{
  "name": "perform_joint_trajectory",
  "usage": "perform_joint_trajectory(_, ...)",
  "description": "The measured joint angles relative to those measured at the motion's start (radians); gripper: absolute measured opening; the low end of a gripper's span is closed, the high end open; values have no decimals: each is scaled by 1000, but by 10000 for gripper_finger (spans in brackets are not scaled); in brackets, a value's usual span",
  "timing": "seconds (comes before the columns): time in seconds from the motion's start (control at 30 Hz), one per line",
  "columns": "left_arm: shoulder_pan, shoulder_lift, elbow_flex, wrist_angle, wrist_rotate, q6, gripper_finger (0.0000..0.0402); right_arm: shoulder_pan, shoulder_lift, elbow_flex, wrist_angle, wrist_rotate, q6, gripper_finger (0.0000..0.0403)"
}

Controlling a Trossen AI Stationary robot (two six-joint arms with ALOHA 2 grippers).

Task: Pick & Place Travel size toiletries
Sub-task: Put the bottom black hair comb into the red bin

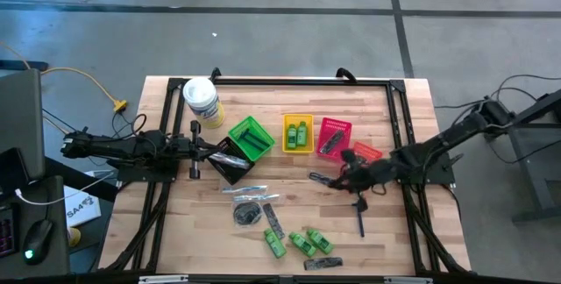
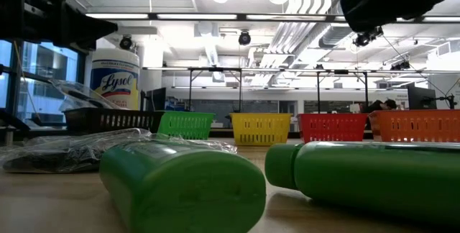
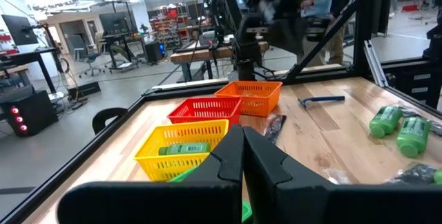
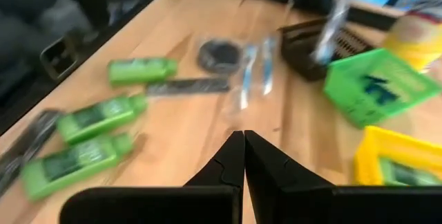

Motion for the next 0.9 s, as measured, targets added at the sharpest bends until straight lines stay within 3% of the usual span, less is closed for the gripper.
perform_joint_trajectory(0.4, 0, 0, 0, -2, 0, 1, 0, 207, 258, 303, -361, 5, 238, 3)
perform_joint_trajectory(0.6, 0, 0, 0, -1, -16, -46, 0, 276, 340, 409, -541, 3, 537, 3)
perform_joint_trajectory(0.7, 0, 0, 0, -1, -50, -58, 0, 296, 370, 433, -580, -12, 692, 3)
perform_joint_trajectory(0.9, 0, 0, 0, -2, -61, -59, 0, 364, 469, 438, -545, -69, 779, 3)
